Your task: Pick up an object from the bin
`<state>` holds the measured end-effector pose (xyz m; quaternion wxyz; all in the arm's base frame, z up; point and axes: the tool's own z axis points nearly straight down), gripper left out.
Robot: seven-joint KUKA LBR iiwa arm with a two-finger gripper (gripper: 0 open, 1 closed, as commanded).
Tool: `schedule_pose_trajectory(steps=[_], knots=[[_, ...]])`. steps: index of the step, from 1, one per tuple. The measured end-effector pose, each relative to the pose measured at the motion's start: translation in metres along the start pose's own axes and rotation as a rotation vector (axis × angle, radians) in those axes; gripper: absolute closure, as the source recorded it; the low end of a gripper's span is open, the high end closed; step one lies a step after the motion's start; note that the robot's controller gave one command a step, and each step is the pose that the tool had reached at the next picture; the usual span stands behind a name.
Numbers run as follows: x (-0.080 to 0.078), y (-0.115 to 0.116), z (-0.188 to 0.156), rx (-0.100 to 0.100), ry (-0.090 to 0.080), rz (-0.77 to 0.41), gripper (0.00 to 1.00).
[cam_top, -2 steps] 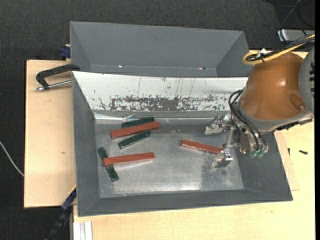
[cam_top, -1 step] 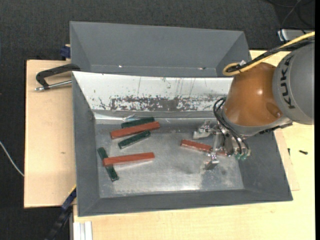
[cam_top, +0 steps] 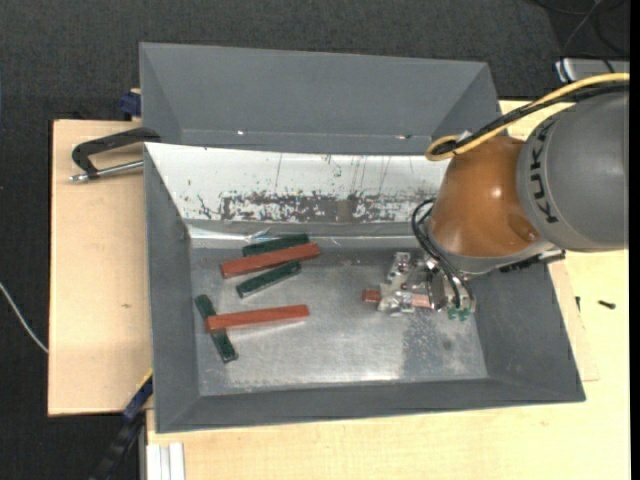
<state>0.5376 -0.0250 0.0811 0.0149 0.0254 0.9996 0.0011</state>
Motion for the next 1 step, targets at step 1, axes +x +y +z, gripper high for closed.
schedule_pose_trajectory(steps=[1], knots=[[0.0001, 0.0000, 0.0000, 0.000, 0.000, 0.000, 1.00]])
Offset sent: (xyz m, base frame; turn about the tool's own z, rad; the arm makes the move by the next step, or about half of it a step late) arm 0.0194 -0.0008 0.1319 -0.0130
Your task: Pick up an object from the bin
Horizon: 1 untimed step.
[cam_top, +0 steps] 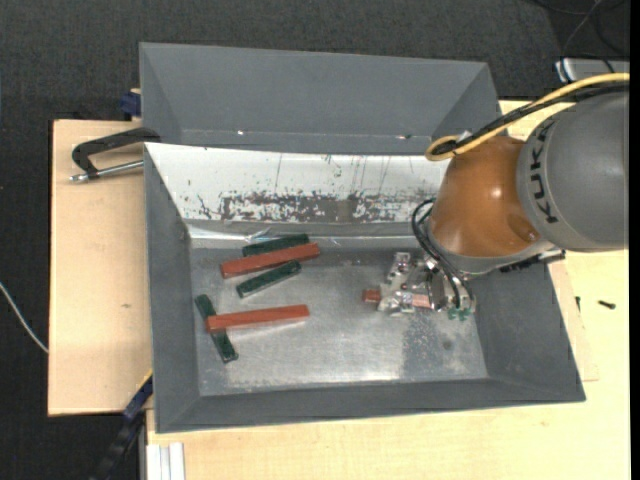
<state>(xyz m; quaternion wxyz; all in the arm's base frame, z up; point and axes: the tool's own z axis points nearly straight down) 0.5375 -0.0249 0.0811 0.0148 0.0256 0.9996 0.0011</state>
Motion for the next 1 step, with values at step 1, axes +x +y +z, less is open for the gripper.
schedule_pose_trajectory(steps=[1], knots=[[-0.0253, 0.0013, -0.1331, 0.001, 0.022, -0.014, 1.00]])
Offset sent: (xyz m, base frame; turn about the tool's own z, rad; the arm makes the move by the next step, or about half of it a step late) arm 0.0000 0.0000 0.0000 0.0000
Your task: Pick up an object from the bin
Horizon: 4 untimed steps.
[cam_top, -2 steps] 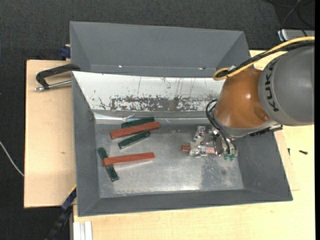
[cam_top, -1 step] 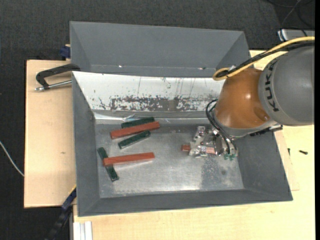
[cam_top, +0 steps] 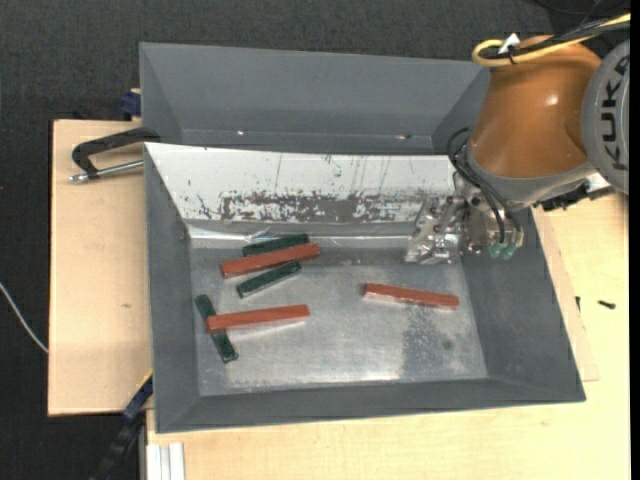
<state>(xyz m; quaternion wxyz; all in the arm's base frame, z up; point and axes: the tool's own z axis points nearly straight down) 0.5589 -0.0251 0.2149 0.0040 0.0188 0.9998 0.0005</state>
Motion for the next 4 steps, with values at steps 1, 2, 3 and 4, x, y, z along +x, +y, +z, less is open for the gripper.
schedule_pose_trajectory(steps=[1, 2, 3, 4], knots=[[0.001, 0.000, 0.001, 0.000, 0.002, 0.000, 0.00], [0.001, 0.000, 0.001, 0.000, 0.002, 0.000, 0.00], [0.000, -0.009, 0.047, 0.000, 0.001, -0.072, 0.00], [0.023, -0.017, 0.138, 0.001, 0.012, -0.152, 1.00]])
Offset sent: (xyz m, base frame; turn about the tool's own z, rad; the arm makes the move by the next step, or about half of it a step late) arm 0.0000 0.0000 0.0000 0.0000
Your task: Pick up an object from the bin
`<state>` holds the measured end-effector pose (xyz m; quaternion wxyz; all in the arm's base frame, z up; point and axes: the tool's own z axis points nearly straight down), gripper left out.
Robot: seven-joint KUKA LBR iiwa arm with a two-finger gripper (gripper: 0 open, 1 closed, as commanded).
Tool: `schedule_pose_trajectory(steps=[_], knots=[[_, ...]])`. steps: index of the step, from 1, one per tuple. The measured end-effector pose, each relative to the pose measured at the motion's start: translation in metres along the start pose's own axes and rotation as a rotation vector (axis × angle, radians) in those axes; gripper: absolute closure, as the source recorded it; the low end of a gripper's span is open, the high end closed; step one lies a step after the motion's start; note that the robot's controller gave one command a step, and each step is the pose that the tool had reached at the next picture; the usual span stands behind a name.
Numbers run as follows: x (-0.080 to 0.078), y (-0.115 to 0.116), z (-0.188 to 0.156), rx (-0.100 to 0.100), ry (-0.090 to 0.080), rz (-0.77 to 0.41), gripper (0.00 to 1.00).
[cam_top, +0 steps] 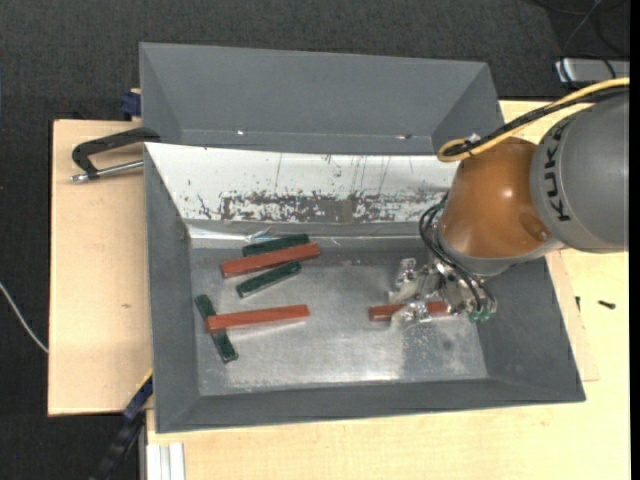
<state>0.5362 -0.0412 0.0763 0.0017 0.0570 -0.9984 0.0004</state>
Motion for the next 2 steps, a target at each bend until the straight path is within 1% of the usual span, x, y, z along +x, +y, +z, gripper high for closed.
schedule_pose_trajectory(steps=[1, 2], knots=[[0.000, 0.000, 0.000, 0.000, 0.000, 0.000, 1.00], [-0.021, 0.003, -0.155, 0.000, -0.014, 0.001, 1.00]])
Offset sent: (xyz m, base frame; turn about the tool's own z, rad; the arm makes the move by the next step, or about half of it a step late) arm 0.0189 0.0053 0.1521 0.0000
